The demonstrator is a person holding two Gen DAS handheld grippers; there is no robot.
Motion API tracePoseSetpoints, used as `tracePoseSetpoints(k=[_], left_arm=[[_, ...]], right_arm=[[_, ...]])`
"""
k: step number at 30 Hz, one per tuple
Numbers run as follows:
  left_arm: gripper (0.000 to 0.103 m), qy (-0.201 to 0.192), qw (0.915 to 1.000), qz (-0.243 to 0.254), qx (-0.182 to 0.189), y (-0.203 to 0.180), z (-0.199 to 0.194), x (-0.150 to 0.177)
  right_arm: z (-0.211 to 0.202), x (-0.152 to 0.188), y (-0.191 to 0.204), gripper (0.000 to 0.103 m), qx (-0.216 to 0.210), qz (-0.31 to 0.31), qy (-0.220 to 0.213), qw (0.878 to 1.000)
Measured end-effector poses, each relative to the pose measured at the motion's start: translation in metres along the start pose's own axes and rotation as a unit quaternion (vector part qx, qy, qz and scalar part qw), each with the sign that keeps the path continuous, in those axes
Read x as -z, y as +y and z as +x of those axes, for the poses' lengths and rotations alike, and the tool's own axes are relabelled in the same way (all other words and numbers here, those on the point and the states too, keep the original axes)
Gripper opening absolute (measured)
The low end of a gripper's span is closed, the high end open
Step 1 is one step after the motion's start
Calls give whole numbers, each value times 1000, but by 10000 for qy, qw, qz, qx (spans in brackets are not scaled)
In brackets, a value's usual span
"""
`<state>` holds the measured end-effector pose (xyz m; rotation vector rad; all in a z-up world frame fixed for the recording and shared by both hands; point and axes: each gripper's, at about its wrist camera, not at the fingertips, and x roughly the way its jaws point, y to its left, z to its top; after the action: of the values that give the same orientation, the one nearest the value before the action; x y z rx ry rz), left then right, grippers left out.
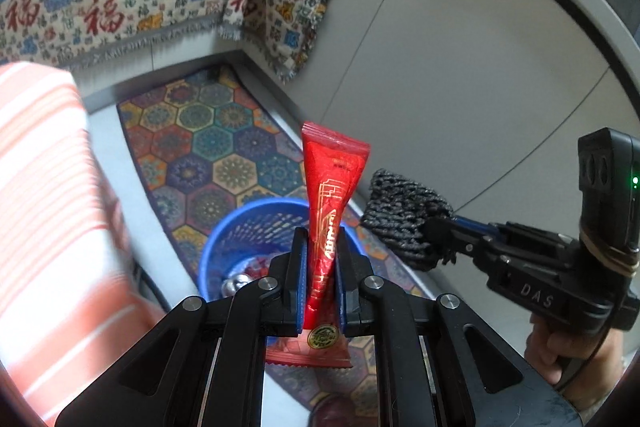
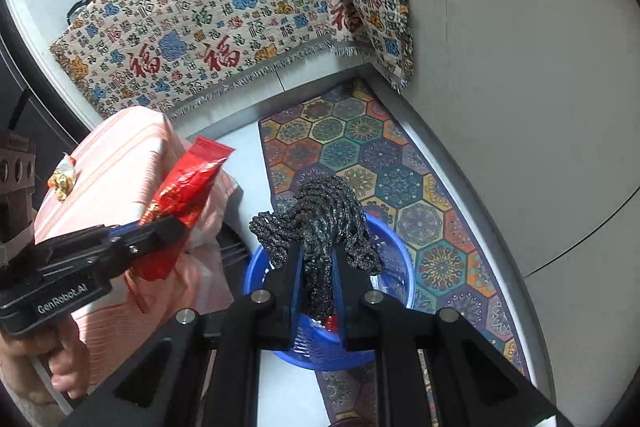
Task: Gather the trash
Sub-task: 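Carry the red snack bar and black scrubber over the blue basket and open both grippers, then move both open grippers back over the table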
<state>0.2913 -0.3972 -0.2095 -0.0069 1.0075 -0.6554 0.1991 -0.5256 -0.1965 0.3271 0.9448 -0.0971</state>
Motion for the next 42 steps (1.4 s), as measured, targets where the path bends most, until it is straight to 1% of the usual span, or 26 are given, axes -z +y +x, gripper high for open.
tracePoseSetpoints(k=[6, 10, 11, 12, 13, 15, 16, 17, 19, 23, 25, 27, 28, 31, 32, 34, 36, 37, 38, 40, 42], left_arm=[[11, 111, 9999, -29, 23, 1, 27, 4], [12, 154, 9998, -68, 104, 3, 35, 2], [14, 155, 9998, -75, 113, 3, 38, 1], [23, 162, 9998, -72, 124, 4, 38, 1], [34, 169, 9998, -75, 120, 4, 41, 0], [43, 135, 9998, -55, 94, 4, 43, -1], [46, 118, 9999, -37, 82, 4, 43, -2], [46, 116, 9999, -22, 98, 4, 44, -2], [50, 113, 9999, -17, 95, 5, 44, -3], [55, 39, 9999, -73, 71, 10, 38, -4], [63, -37, 9999, -118, 29, 12, 30, -5], [68, -138, 9999, -90, -16, 11, 18, -5], [71, -187, 9998, -78, -40, 11, 11, -5], [74, -290, 9995, -27, -120, 10, -8, -5], [74, -375, 9992, 17, -163, 10, -20, -3], [80, -490, 9985, 90, -219, 11, -38, 0], [85, -658, 9972, 152, -317, 16, -63, 7], [87, -703, 9966, 168, -383, 19, -71, 10], [89, -733, 9960, 171, -487, 26, -82, 15], [93, -751, 9942, 57, -763, 47, -105, 28], [94, -671, 9933, -75, -933, 71, -121, 38]], right_arm=[[29, 7, -14, 14, -101, 90, 167, 9998], [45, 10, -19, 16, -140, 84, 293, 9994], [48, 10, -20, 17, -125, 77, 323, 9994], [50, 10, -20, 17, -113, 68, 333, 9994], [52, 10, -21, 17, -111, 52, 331, 9994], [56, 9, -22, 21, -80, 33, 318, 9995], [58, 8, -23, 24, -86, 38, 320, 9994], [61, 8, -24, 32, -103, 59, 339, 9994], [64, 8, -25, 38, -149, 83, 361, 9992], [67, 8, -21, 38, -162, 6, 417, 9990], [66, 8, -18, 38, -159, -45, 427, 9990], [64, 8, -15, 49, -110, -115, 400, 9991], [62, 8, -13, 57, -83, -135, 360, 9992], [53, 8, -8, 57, -26, -240, 219, 9995], [49, 8, -7, 57, 10, -275, 160, 9995], [41, 8, -1, 57, 118, -471, -15, 9988], [31, 6, 6, 58, 315, -685, -236, 9969], [26, 6, 11, 60, 398, -797, -352, 9954], [20, 6, 17, 64, 454, -905, -466, 9938], [9, 5, 30, 65, 462, -1078, -673, 9908], [0, 6, 47, 65, 420, -1275, -863, 9872]])
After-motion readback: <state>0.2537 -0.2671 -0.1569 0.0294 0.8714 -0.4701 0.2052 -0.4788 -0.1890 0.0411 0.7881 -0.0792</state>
